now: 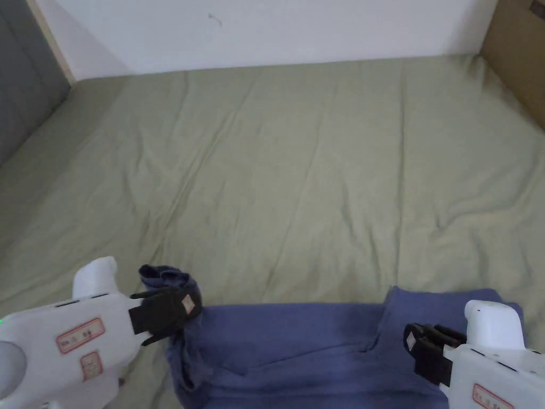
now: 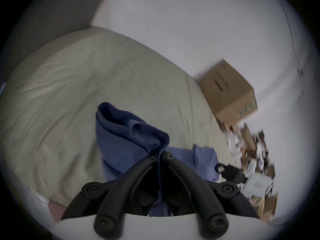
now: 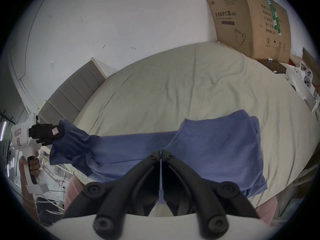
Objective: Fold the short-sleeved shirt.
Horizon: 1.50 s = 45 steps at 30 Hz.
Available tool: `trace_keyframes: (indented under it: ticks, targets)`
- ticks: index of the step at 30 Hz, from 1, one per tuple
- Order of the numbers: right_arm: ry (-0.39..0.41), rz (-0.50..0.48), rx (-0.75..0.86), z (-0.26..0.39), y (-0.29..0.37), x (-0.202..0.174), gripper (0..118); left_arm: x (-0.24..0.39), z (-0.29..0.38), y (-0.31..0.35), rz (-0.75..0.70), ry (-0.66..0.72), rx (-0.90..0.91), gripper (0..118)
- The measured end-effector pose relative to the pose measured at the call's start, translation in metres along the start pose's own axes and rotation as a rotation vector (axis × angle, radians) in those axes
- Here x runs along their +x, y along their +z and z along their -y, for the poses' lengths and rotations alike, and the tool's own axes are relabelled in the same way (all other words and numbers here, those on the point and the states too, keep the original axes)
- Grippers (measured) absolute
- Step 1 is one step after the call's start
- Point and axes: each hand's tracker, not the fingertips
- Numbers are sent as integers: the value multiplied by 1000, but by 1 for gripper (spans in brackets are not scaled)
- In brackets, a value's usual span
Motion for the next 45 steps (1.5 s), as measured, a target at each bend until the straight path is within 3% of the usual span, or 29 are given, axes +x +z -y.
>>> trace_keyframes:
  ticks: [4, 5, 7, 8, 9, 15, 17, 20, 21, 24, 33, 45]
  targets:
    - [-14, 11, 16, 3, 3, 5, 3, 55, 19, -67, 33, -136, -151, 5]
    - [-19, 9, 20, 4, 4, 7, 3, 65, 28, -86, 59, -168, -204, 13]
    - [-32, 10, 26, 6, 5, 12, 3, 75, 46, -119, 99, -221, -303, 62]
    - [-42, 13, 24, 7, 6, 14, 3, 79, 55, -132, 70, -222, -340, 80]
    - [-47, 11, 26, 8, 7, 16, 3, 82, 63, -141, 49, -218, -364, 89]
    - [-35, -8, 48, 11, 20, 19, 3, 64, 59, -128, 76, -142, -364, 87]
    - [-22, 6, 44, 13, 19, 19, 3, 57, 47, -108, 118, -86, -307, 81]
    - [-27, 14, 41, 14, 18, 20, 3, 40, 36, -93, 90, -42, -231, 8]
    - [-34, 17, 47, 15, 18, 20, 3, 34, 33, -90, 45, -44, -211, 4]
    - [-49, 12, 34, 15, 16, 21, 3, 19, 35, -95, -29, -32, -253, 4]
    - [-70, 34, -9, 21, 12, 28, 3, 30, 89, -155, 25, 9, -415, 4]
    - [-84, 39, -20, 20, 14, 28, 3, 61, 93, -144, 138, -68, -445, 4]
